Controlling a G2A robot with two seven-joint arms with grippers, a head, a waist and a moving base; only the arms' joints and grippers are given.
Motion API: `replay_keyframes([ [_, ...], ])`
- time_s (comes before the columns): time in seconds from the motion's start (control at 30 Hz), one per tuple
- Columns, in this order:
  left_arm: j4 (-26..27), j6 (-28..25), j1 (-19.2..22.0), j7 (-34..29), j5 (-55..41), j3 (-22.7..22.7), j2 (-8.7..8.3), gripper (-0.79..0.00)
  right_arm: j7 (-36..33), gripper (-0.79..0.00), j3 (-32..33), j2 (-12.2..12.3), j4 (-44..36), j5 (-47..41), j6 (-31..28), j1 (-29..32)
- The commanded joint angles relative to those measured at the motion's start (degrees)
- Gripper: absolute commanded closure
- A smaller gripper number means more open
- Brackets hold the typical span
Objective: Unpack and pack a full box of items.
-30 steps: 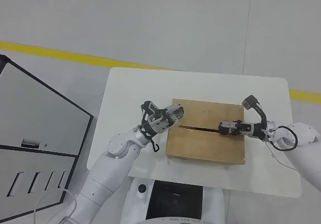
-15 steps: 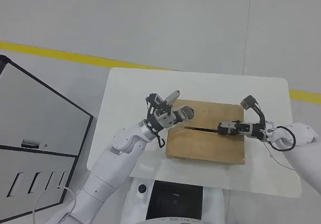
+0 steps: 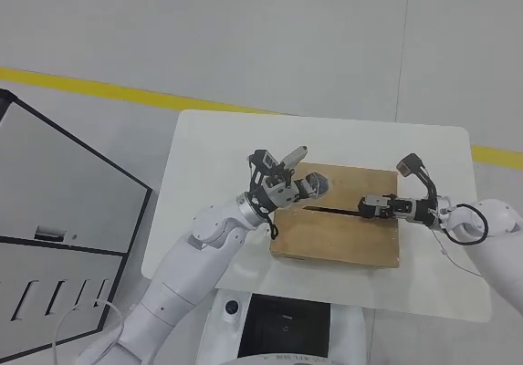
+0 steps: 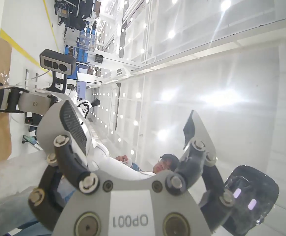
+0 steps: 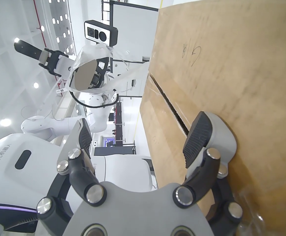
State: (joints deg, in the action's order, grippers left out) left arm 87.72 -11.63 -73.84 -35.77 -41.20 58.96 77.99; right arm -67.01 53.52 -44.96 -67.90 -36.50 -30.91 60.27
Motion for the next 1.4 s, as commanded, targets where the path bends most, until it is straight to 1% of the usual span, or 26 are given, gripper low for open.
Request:
replay_keyframes([
  [0.0,0.0,0.0,0.0,0.0,0.0,0.0,0.00,-0.785,-0.5,-0.782,0.5,0.0,0.1,0.0,0.0,0.2],
  [0.63,0.0,0.0,0.0,0.0,0.0,0.0,0.00,-0.785,-2.7,-0.785,2.6,-0.7,-0.9,1.0,1.0,1.5],
  [0.7,1.2,0.4,0.2,0.1,2.2,-0.5,-0.04,-0.785,-2.8,-0.785,2.6,-0.8,-0.9,1.0,1.1,1.6],
  [0.8,2.5,-0.7,0.3,1.0,6.6,-1.1,-0.07,-0.785,-2.8,-0.785,2.8,-1.0,-1.2,1.1,1.1,1.9],
  [0.83,3.0,-1.2,0.0,1.0,6.8,-1.6,0.00,0.000,-2.9,-0.785,2.9,-1.0,-1.3,1.2,1.1,2.1],
  [1.0,3.6,-2.4,-0.6,1.4,10.6,-3.1,0.09,0.000,-3.3,-0.785,3.6,-1.1,-1.5,1.1,1.2,2.5],
  [1.2,2.8,-2.6,0.0,2.1,10.7,-3.9,0.36,0.000,-3.8,-0.785,3.9,-1.5,-1.5,0.6,1.3,2.6],
  [1.27,2.7,-2.6,0.5,2.5,11.1,-4.5,0.54,0.000,-4.6,-0.785,4.0,-1.6,-1.9,-1.0,1.3,2.8],
  [1.37,2.0,-3.0,1.2,3.5,12.1,-5.3,0.83,0.000,-8.2,-0.785,4.4,-1.9,-2.1,-6.5,2.1,3.4],
])
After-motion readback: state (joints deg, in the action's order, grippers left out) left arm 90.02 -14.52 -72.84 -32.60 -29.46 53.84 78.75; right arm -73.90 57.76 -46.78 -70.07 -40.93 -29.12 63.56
